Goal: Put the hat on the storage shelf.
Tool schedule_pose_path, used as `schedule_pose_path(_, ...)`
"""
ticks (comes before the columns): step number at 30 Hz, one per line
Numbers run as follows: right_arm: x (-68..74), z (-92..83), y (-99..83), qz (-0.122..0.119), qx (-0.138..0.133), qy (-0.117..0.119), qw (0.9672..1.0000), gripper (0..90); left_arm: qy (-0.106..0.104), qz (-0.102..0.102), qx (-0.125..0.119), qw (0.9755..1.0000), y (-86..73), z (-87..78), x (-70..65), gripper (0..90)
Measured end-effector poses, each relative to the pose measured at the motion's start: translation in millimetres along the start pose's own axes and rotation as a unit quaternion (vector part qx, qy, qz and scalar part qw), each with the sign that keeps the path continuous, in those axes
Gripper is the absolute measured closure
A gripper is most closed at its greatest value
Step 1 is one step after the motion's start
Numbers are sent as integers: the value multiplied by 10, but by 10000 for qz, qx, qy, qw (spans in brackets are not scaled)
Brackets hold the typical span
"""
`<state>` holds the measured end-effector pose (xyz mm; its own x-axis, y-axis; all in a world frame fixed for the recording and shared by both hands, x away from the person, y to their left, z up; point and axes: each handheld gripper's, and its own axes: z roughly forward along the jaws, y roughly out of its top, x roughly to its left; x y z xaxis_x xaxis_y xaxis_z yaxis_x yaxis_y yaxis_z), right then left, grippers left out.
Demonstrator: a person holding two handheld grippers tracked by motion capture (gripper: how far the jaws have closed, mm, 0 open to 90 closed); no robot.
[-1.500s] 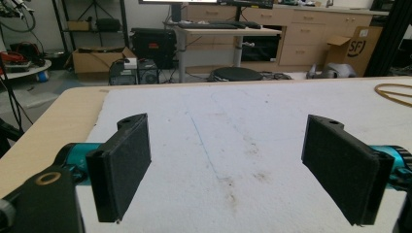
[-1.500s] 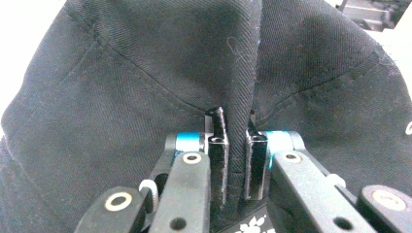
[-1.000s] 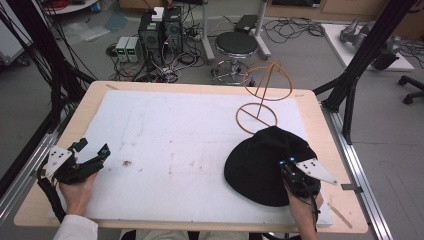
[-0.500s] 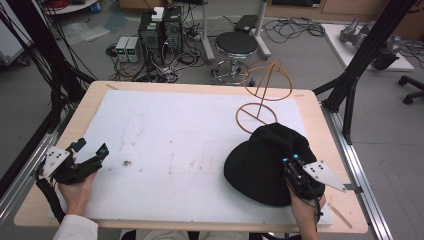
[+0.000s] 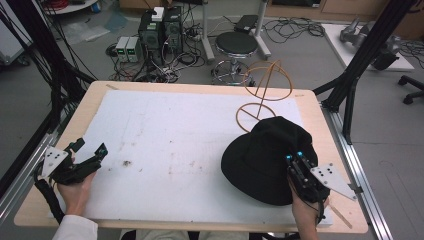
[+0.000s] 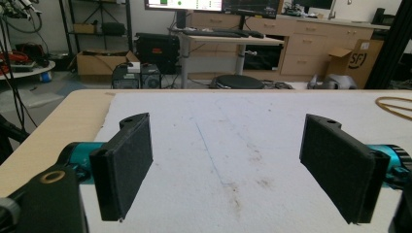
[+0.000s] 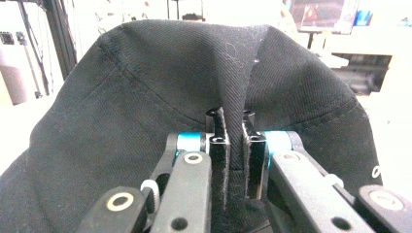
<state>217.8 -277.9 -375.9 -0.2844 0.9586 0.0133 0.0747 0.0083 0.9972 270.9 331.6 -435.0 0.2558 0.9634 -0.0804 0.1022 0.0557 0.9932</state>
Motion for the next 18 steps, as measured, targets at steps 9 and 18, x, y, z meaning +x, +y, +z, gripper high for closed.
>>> schedule_pose_path(9,86,-80,170,-270,-342,-73,9990,856,-13,-3,-33,10000,4,-10,-7,199)
schedule_pose_path(18,40,-175,419,-320,-880,-108,9955,857,44,-11,-82,10000,6,-26,-17,200)
